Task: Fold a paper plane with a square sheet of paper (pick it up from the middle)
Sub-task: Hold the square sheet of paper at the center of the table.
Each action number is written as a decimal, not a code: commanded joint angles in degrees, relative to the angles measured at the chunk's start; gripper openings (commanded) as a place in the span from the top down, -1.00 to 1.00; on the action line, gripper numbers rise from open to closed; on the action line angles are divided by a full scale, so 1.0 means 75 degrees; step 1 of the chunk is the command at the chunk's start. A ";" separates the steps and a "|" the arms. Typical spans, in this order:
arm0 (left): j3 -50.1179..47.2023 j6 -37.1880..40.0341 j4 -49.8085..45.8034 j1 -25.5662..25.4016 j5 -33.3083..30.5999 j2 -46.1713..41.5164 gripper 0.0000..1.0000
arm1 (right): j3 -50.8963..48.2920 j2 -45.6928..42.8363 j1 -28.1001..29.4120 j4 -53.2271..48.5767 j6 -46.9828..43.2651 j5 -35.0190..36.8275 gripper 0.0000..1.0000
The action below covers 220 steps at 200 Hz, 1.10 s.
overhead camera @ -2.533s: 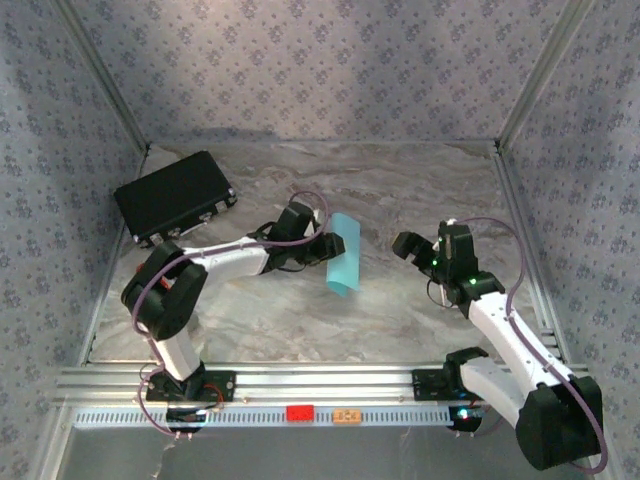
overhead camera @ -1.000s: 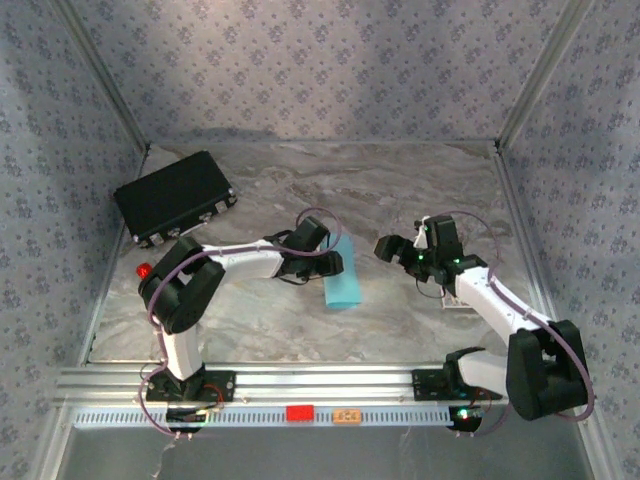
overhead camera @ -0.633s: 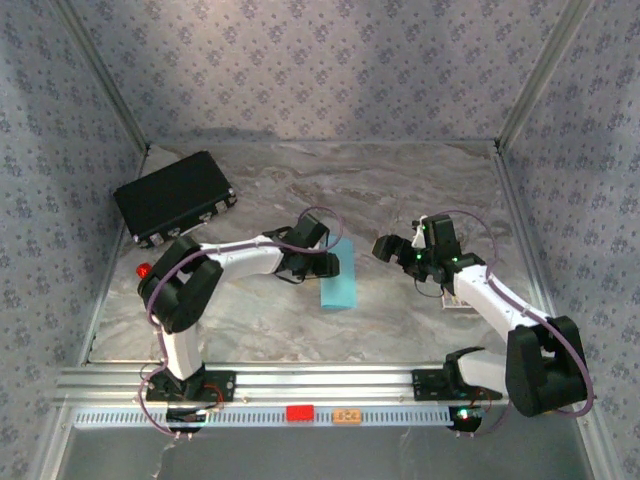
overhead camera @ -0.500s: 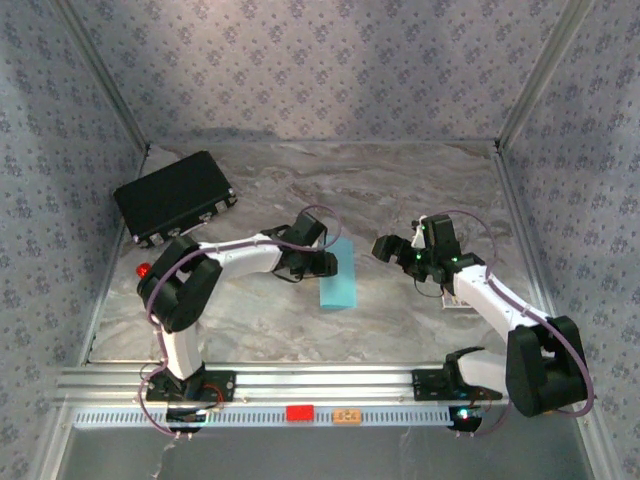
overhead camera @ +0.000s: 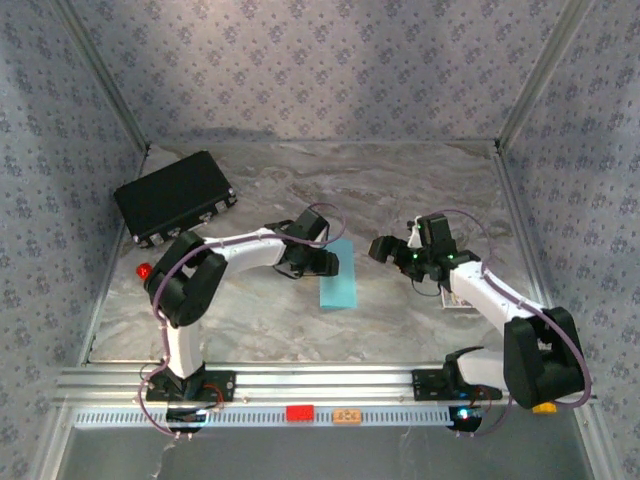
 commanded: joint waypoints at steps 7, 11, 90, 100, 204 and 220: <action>0.0226 0.0392 -0.0197 -0.0010 0.0209 0.0356 -0.24 | 0.0256 0.0194 0.0097 -0.0058 -0.0186 -0.0231 -0.92; 0.0230 0.0392 -0.0211 -0.0014 0.0197 0.0358 -0.24 | 0.0267 0.0221 0.0108 -0.0064 -0.0186 -0.0248 -0.92; 0.0566 0.0392 -0.0550 -0.0102 -0.0001 0.0688 -0.30 | 0.0512 0.0888 0.0349 -0.0212 -0.0194 -0.0339 -0.81; 0.0608 0.0390 -0.0653 -0.0103 -0.0084 0.0730 -0.30 | 0.0537 0.0937 0.0367 -0.0236 -0.0186 -0.0345 -0.81; 0.0601 0.0310 -0.0704 -0.0126 -0.0177 0.0839 -0.30 | 0.0604 0.1990 0.0769 0.0828 0.0021 -0.1644 0.43; 0.0605 0.0316 -0.0706 -0.0138 -0.0179 0.0843 -0.30 | 0.0607 0.2232 0.0918 0.1095 0.0170 -0.1769 0.53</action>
